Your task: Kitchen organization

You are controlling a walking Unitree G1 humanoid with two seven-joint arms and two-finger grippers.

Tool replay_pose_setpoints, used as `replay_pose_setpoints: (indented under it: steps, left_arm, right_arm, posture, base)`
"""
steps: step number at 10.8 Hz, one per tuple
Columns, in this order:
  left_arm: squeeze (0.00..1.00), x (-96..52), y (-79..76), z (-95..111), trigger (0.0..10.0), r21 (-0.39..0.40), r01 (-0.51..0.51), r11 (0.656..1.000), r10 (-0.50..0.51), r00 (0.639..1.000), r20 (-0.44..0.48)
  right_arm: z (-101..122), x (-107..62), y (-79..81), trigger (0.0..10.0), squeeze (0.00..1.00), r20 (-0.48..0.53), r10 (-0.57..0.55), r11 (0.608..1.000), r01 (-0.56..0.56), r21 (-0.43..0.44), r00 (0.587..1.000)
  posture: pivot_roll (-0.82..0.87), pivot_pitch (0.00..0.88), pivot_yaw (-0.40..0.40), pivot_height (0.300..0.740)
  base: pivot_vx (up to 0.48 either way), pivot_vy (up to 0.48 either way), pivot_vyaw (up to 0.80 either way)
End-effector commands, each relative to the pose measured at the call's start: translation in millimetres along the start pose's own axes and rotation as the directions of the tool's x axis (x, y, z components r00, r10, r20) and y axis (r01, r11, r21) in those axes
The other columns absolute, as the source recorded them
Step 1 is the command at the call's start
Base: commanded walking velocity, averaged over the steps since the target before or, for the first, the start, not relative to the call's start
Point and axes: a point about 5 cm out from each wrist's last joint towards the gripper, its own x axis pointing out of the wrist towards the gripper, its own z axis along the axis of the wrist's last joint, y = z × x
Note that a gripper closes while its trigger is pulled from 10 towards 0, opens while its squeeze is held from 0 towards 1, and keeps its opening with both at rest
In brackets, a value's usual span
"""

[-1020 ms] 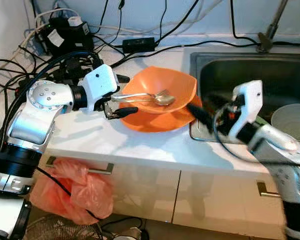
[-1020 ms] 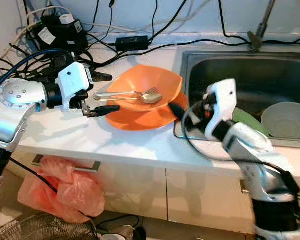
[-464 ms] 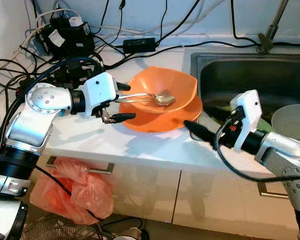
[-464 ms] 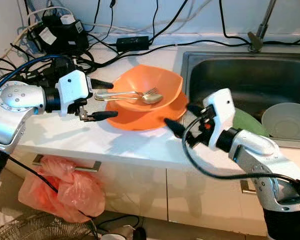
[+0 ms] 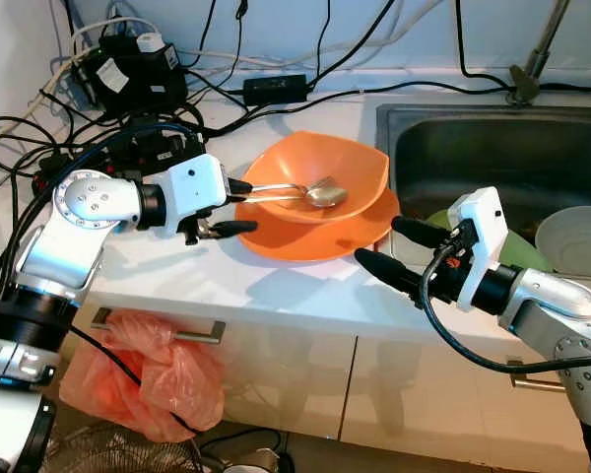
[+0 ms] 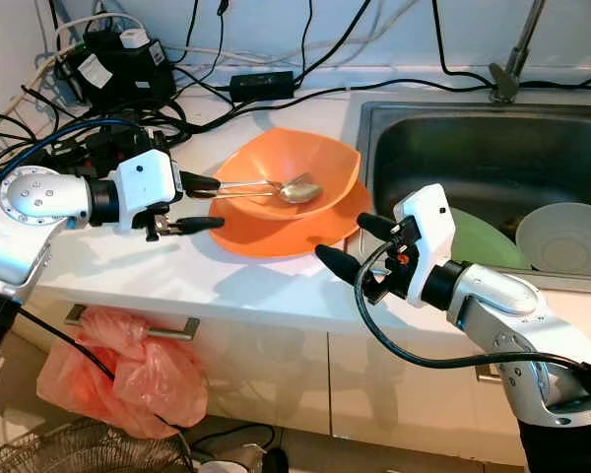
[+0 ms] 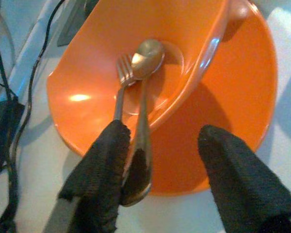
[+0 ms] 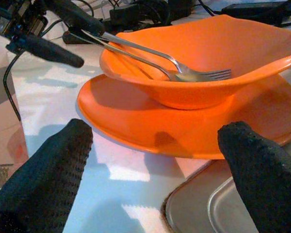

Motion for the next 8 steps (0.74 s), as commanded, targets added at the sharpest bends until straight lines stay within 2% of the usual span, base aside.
replay_pose_setpoints:
  steps: [1,2,3,6,8]
  left_arm:
    - [0.0,-0.4,3.7,0.2,4.9,0.04,0.004,0.999,-0.003,1.0,-0.022]
    - [0.0,0.0,4.8,-1.0,5.0,0.058,-0.007,0.998,0.009,0.999,-0.032]
    - [0.0,0.3,6.2,-2.3,10.0,0.086,-0.02,0.996,0.024,0.999,-0.041]
    - [0.0,0.7,6.8,-6.5,10.0,0.13,-0.014,0.991,0.023,0.997,-0.067]
    - [0.0,1.1,8.3,-6.2,1.8,0.144,-0.018,0.989,0.027,0.998,-0.061]
  right_arm:
    - [2.4,0.7,4.8,10.0,0.0,0.005,0.017,1.0,-0.016,-0.006,1.0]
    - [2.3,0.8,5.0,10.0,0.0,0.007,0.016,1.0,-0.016,-0.006,1.0]
    - [1.9,0.6,5.6,10.0,0.0,0.009,0.012,1.0,-0.012,-0.005,1.0]
    - [2.3,0.5,6.3,10.0,0.0,0.013,0.011,1.0,-0.011,-0.006,1.0]
    - [2.4,1.6,6.6,10.0,0.0,0.015,0.012,1.0,-0.012,-0.007,1.0]
  posture:
    - [0.11,0.044,0.128,0.74]
    - [0.11,0.044,0.129,0.74]
    - [0.1,0.044,0.131,0.74]
    - [0.1,0.044,0.129,0.74]
    - [0.11,0.042,0.13,0.74]
  base:
    - [0.0,0.0,0.0]
    - [0.0,0.0,0.0]
    - [0.0,0.0,0.0]
    - [0.0,0.0,0.0]
    - [0.0,0.0,0.0]
